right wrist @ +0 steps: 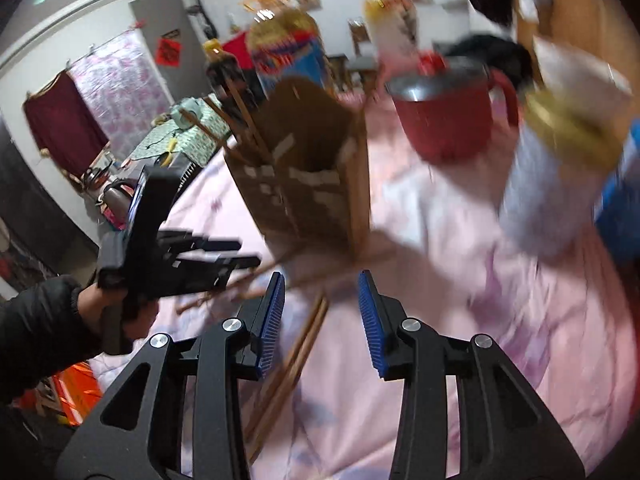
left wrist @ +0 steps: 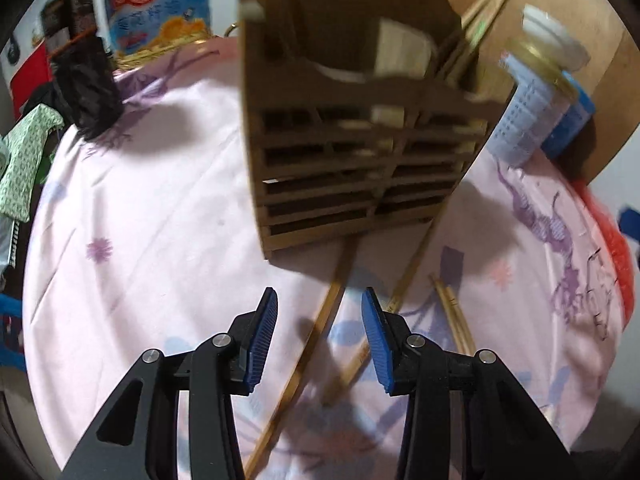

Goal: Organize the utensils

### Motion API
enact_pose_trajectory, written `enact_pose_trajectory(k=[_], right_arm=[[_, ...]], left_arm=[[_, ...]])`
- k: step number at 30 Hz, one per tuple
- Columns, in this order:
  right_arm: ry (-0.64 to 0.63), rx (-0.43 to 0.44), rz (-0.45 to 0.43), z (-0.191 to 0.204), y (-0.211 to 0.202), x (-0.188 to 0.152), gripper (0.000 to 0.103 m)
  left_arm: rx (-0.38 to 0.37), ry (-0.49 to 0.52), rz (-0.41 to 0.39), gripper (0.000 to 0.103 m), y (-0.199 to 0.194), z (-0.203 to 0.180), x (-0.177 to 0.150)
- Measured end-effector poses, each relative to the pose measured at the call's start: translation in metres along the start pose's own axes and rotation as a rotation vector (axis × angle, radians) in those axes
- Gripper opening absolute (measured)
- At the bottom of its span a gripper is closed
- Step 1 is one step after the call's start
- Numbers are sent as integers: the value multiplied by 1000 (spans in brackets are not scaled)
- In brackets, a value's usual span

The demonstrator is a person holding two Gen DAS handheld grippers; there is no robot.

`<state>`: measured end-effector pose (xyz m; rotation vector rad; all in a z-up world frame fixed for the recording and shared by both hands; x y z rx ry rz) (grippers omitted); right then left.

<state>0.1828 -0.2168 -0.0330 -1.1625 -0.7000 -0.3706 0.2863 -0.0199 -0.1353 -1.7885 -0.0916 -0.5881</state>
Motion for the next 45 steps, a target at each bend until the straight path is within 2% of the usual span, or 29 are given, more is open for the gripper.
enact_pose_trajectory(k=[1,3,5,6,8,12,17,21,26,29,32,37,43,45], right_arm=[[12,-4,7,0,0,-5,40],[14,-20,8,4,-3,-8,40],[15,-35,1,4,-7,-8,40],[17,-40,-4,5,-8,-8,40],[26,-40,-7,5,-8,-8,40],[24,-31,9,10,-4,-14,40],[5,-7,31,21,2,-19,40],[-19,0,45,29,4,-19,40],[-35,-15,33,30,-4,-18,40],[-60,-14,56,32,-1,-21,40],[-142,7,118,40,14,-26,45],[-449,9,189,73,52,-25,48],[-807,79,254,107,109,-17,47],[-906,98,268,116,123,-18,46]], left_arm=[[0,8,7,41,7,-1,0],[20,30,24,31,22,-4,0],[31,54,1,26,24,-7,0],[34,60,-5,13,23,-8,-1],[-12,73,16,9,20,-12,-10],[-18,144,30,8,1,-13,-49],[-70,28,74,7,-21,15,-81],[-59,-12,49,8,-20,21,-72],[-36,26,29,8,-8,7,-53],[-51,25,31,7,-5,2,-48],[-60,-7,-11,7,-20,4,-47],[-71,-129,-118,6,-76,26,-45],[-47,-261,-272,6,-150,48,-40],[-28,-287,-303,6,-164,49,-40]])
Point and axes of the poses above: each gripper's, at about its wrist camera, not at the fingertips, and y roughly the way its jaws point, z to its left, x to its top, the point moved 4 cm from there along y, roughly the way its jaws point, and after that the axes turned 7 degrees about -y, right-handed, at the moved point
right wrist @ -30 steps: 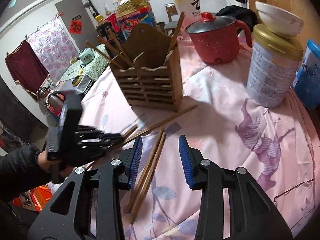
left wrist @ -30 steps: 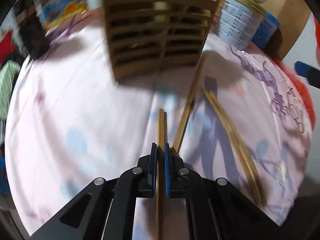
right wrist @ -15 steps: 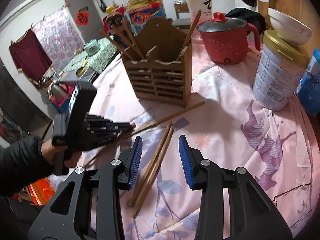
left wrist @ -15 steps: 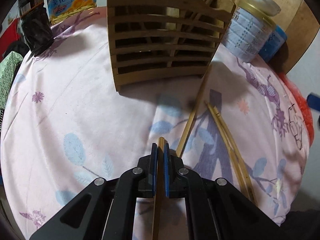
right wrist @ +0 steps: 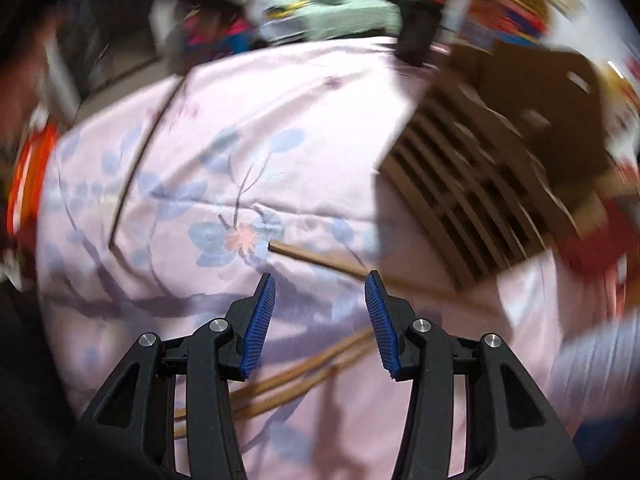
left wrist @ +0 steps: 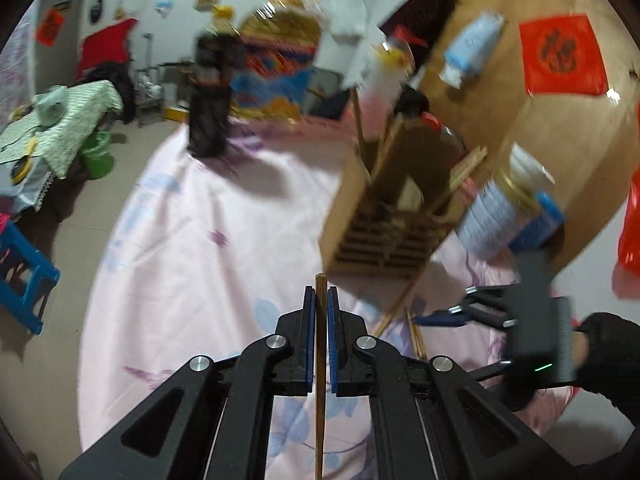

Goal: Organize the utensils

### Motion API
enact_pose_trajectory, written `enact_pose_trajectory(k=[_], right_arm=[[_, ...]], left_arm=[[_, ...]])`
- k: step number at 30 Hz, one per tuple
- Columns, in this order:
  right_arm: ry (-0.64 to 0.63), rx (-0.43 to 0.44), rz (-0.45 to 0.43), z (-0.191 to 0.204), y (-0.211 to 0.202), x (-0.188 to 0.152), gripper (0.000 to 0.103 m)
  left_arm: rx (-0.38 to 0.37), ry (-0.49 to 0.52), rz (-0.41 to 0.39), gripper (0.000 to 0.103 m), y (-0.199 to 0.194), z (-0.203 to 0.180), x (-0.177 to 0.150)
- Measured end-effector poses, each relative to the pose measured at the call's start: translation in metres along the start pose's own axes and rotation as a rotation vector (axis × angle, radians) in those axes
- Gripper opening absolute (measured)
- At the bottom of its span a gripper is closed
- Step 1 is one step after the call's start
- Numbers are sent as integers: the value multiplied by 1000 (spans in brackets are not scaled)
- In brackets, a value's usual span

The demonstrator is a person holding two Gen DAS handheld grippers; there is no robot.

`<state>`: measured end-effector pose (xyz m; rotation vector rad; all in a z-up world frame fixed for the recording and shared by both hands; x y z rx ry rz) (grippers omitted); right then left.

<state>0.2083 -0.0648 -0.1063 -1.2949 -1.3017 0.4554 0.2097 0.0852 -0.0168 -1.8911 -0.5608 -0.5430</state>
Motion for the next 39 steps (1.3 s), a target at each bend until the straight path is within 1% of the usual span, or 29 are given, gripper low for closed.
enact_pose_trajectory(k=[2,4,5,6,7,8,9,10,11,13,16,18,20,21,23,24,25,27,29,31,34,35,36,38,39], right_arm=[[-68,40,8,2,13,7,45],[-138,85,30,4,31,11,45],[-158,104,40,6,36,11,45],[-173,129,12,5,38,13,44],[-171,155,17,3,41,13,42],[-152,187,12,1,42,14,35],[-116,228,21,-3,44,15,25],[-96,233,26,-6,46,15,17],[-86,229,27,-7,47,15,15],[-49,188,10,-10,39,14,7],[43,173,-54,-18,11,11,7],[82,125,-105,-21,-15,9,7],[140,79,-151,-27,-39,4,7],[166,63,-168,-31,-46,3,7],[246,12,-218,-41,-70,-2,7],[277,-7,-236,-46,-79,-3,6],[319,-26,-259,-51,-90,-7,7],[391,-42,-296,-58,-108,-12,7],[462,-60,-329,-64,-124,-21,7],[510,-75,-344,-65,-132,-29,7],[577,-99,-354,-67,-140,-44,7],[592,-106,-356,-68,-142,-46,7],[615,-112,-359,-69,-144,-52,7],[648,-120,-365,-69,-148,-58,7],[654,-125,-365,-68,-149,-60,7]], left_arm=[[23,-28,-31,6,-14,2,0],[45,-52,-45,6,-20,5,0],[56,-65,-52,6,-23,5,-2],[62,-74,-56,6,-26,7,-2],[72,-88,-62,6,-28,9,-3],[78,-103,-64,6,-30,11,-5],[83,-118,-67,6,-31,14,-6],[87,-125,-68,6,-32,17,-8],[94,-130,-67,6,-32,18,-9],[98,-132,-63,6,-32,20,-12],[91,-112,-57,6,-33,18,-13],[79,-97,-41,6,-28,18,-12],[83,-101,-3,6,-16,22,-13],[106,-121,31,6,-4,29,-12],[105,-154,82,8,16,42,-11],[120,-174,105,14,27,50,-10],[154,-191,135,17,42,60,-9],[184,-206,172,18,63,71,-7],[209,-194,211,19,85,78,-6],[235,-172,246,21,105,81,-6],[286,-153,303,21,131,87,-8],[327,-138,295,22,135,90,-7],[350,-125,298,22,138,92,-5],[335,-144,296,22,140,94,-1],[329,-149,296,20,140,94,0]])
Point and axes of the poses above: each gripper's, at about its wrist camera, not at the fingertips, and y roughly the way its jaws point, z to its left, x to its top, the point moved 4 cm from there along y, roughly the way its jaws point, and after that the axes turned 7 degrees about -y, right-handed, at the moved point
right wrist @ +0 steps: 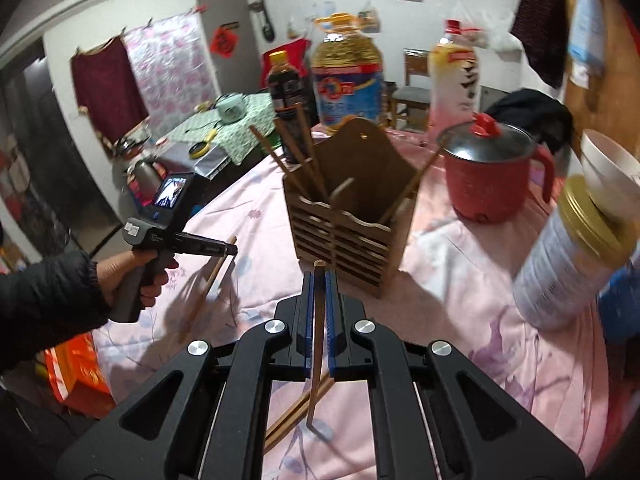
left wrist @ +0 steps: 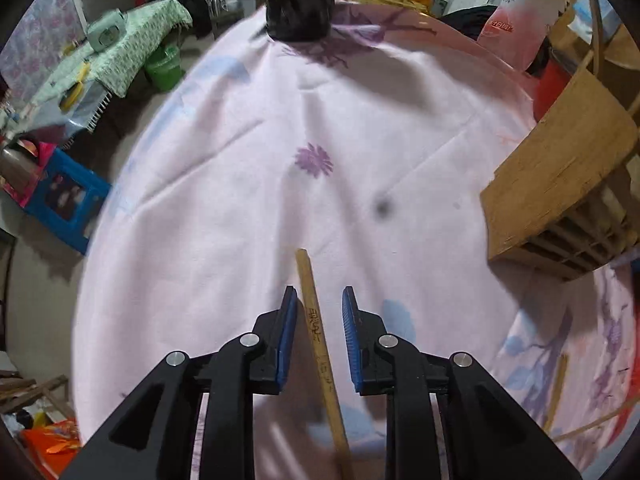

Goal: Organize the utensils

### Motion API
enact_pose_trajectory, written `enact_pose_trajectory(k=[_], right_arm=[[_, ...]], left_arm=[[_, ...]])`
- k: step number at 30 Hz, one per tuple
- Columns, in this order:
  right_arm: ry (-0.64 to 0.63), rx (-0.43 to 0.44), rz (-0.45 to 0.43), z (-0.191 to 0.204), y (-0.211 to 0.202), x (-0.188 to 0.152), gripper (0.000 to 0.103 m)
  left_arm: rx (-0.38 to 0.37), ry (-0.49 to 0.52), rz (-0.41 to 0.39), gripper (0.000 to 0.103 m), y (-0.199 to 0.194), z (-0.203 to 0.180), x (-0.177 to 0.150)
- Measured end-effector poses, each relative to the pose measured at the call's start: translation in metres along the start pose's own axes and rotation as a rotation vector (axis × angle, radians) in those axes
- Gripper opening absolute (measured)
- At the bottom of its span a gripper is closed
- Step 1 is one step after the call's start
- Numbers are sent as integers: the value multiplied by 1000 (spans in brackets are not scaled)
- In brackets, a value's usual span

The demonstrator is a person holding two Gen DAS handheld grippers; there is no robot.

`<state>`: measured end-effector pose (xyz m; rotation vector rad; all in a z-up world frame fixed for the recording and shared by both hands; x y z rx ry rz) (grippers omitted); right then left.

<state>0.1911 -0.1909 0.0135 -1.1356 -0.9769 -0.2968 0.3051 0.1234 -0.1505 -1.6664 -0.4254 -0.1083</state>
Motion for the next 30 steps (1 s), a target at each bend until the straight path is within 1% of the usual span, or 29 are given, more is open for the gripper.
enact_pose_trajectory(k=[2,5,9,12,14,16,18,19,20,21,25,27,30], right_arm=[[5,-10,-5,0,-6,-2,7],[17,-19,-16,0,-10,-1,7],[30,-26,-37,2,-15,5,7],[46,-17,-71,5,-22,15,7],[50,-27,-96,5,-27,24,7],[54,-37,-120,6,-34,34,6],[59,-45,-146,6,-41,45,6],[63,-49,-160,5,-45,51,6],[68,-52,-176,4,-50,59,6],[71,-57,-190,3,-54,65,6],[69,-99,-249,-2,-73,92,6],[74,-115,-280,-4,-84,102,6],[82,-127,-310,-5,-94,106,6]], left_arm=[[-45,4,-5,7,-3,-2,0],[-87,12,-25,7,-17,-4,-4],[-160,42,-99,6,-62,-14,-9],[-210,81,-181,6,-114,-29,-8],[-233,110,-229,6,-141,-40,-7],[-262,153,-296,6,-180,-54,-5],[-286,181,-342,3,-207,-72,-2],[-312,201,-377,2,-229,-81,1],[-326,210,-395,2,-238,-90,6],[-354,222,-423,2,-257,-99,10],[-452,262,-476,2,-306,-132,25],[-482,286,-492,2,-322,-147,31],[-477,329,-516,2,-333,-163,31]])
Point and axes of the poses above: each gripper's, at about its wrist camera, not at the fingertips, and y roughly the way its jaws point, z to its left, x to its top, the point moved 4 cm from there along y, roughly the way its jaws point, and after that the axes turned 7 degrees about -y, right-handed, at the moved point
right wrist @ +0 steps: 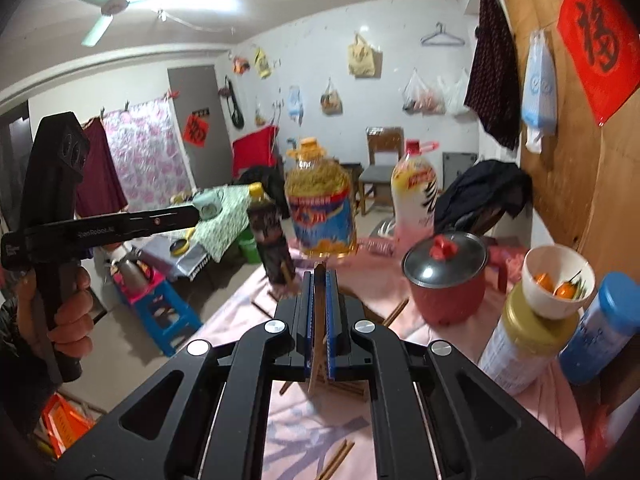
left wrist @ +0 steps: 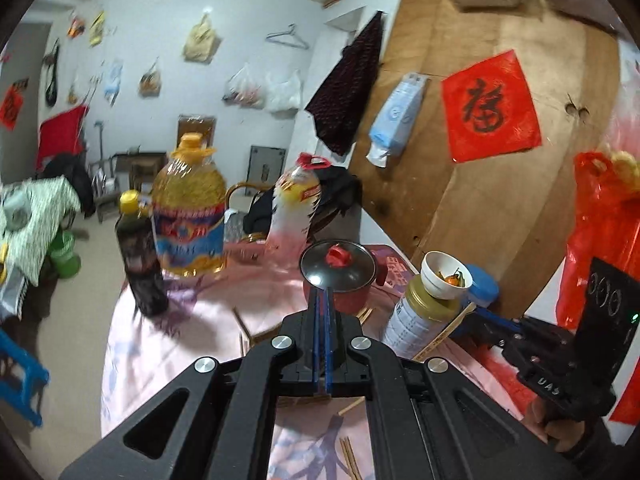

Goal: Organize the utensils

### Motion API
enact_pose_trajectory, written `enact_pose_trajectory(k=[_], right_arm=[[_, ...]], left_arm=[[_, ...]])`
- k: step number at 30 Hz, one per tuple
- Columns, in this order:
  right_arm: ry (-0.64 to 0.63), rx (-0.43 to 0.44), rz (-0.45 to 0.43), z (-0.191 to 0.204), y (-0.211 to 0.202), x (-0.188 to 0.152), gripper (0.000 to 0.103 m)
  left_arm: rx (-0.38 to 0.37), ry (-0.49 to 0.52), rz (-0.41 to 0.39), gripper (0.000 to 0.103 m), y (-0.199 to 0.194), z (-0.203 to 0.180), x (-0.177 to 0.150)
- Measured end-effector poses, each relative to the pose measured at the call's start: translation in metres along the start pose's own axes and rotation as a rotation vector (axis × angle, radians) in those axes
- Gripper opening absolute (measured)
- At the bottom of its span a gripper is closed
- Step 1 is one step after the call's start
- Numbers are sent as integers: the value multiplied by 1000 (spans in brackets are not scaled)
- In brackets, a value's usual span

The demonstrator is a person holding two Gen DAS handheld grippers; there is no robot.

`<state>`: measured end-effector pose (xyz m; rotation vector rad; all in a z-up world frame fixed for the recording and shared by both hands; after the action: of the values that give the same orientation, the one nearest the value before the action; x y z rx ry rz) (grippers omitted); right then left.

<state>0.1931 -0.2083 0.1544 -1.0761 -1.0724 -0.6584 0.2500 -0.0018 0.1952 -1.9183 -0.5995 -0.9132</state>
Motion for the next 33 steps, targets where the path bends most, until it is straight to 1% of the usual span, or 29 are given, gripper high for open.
enact_pose_trajectory(k=[3,7,12,16,17,18,21,25,28,30,31,33], right_arm=[[16,-10,-3,-4,-1,-3,6],[24,-28,14,-12,7,-3,6],[9,-44,3,-17,18,10,6],[-4,-46,-13,-16,22,19,6],[-4,-45,-15,-16,23,20,6],[-2,-42,-15,-15,24,22,6],[3,-39,-7,-15,28,22,6],[10,-52,10,-16,32,19,6],[15,-66,18,-18,32,19,6],[14,-74,20,-18,31,19,6],[13,-77,21,-18,31,20,6],[14,-83,20,-17,31,21,6]], left_arm=[[-6,-9,42,2,14,-2,-12],[1,-70,113,2,35,17,-40],[70,-104,148,3,43,52,-70],[116,-151,222,4,62,87,-111],[129,-161,245,6,71,96,-123],[146,-166,267,12,80,102,-135],[207,-172,344,22,122,124,-178],[230,-192,407,24,166,141,-216],[238,-215,436,25,187,153,-234],[244,-208,440,25,193,156,-240],[243,-193,424,25,193,157,-240],[243,-164,416,24,196,155,-241]])
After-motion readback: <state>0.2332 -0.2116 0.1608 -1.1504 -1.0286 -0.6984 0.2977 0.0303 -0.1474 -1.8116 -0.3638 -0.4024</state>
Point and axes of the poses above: each gripper's, at about its wrist camera, not at the fingertips, and y roughly the way its jaws point, z to its left, x to its top, the point moved 4 cm from there along y, roughly the way its jaws point, and after that the axes turned 7 degrees about -y, right-handed, at the moved point
